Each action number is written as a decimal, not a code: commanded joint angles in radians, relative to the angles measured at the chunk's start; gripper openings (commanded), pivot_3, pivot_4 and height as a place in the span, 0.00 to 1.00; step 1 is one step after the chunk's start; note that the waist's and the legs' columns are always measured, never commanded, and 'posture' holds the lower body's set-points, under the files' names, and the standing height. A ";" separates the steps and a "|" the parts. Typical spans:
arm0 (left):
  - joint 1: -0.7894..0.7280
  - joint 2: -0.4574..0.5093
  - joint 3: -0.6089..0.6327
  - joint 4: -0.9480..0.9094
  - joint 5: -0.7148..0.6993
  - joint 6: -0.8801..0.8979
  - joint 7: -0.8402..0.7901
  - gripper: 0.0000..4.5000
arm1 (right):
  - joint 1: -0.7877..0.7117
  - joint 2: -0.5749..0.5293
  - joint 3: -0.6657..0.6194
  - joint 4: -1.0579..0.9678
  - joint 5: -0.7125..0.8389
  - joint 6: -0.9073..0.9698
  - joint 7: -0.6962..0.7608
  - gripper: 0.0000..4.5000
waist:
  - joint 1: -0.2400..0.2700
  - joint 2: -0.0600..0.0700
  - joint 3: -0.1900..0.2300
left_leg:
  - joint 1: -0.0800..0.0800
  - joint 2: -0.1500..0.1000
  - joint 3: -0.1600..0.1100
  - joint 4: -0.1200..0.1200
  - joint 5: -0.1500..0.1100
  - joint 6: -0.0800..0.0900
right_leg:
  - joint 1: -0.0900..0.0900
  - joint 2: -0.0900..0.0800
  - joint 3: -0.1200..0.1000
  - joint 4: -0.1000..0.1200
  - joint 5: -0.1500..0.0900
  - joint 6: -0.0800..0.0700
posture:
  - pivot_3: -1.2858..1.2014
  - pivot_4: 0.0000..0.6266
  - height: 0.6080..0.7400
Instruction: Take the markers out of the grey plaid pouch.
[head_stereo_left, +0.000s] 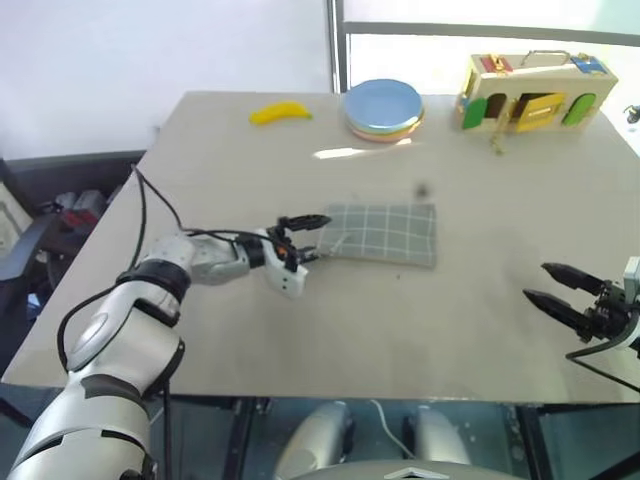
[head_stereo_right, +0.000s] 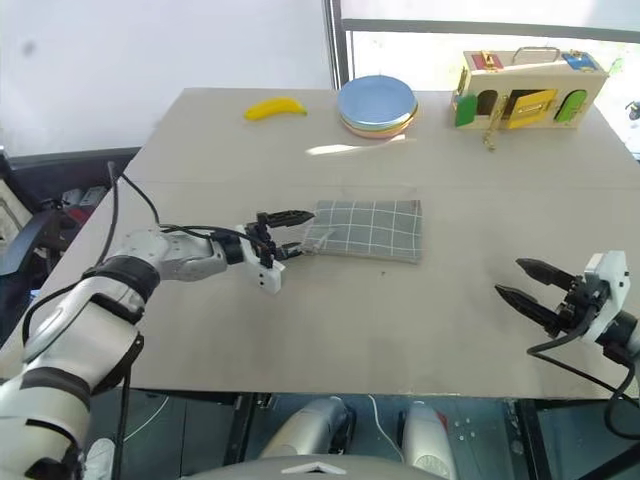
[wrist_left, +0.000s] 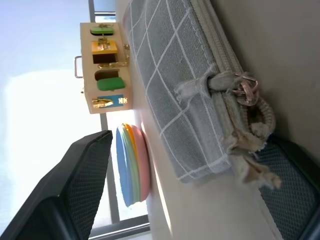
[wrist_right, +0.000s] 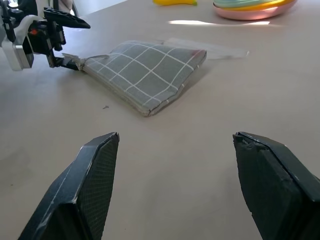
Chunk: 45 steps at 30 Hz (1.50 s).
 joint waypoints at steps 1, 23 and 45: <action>0.020 -0.058 -0.082 0.092 0.032 0.020 -0.025 0.93 | -0.024 -0.011 -0.027 -0.032 0.016 -0.004 -0.009 0.82 | 0.004 0.001 -0.002 | 0.001 0.000 0.000 0.000 0.000 0.000 | 0.001 0.000 0.000 0.000 0.000 0.000 | 0.52 0.24 1.00; 0.237 -0.103 0.187 -0.334 -1.126 0.030 -1.042 0.01 | -0.173 0.011 0.083 -0.179 -0.050 0.057 -0.198 0.82 | -0.051 -0.002 -0.002 | -0.018 -0.001 0.001 0.002 0.002 -0.003 | -0.017 -0.001 0.002 0.000 0.001 0.000 | 0.52 0.24 1.00; 0.362 -0.273 0.307 -0.971 -0.929 0.733 -1.032 0.01 | -0.535 0.357 0.183 -0.375 0.469 0.912 -1.000 0.82 | -0.079 -0.003 -0.002 | -0.021 0.000 -0.003 0.010 0.002 -0.003 | -0.016 0.001 0.001 0.001 0.001 0.000 | 0.52 0.24 1.00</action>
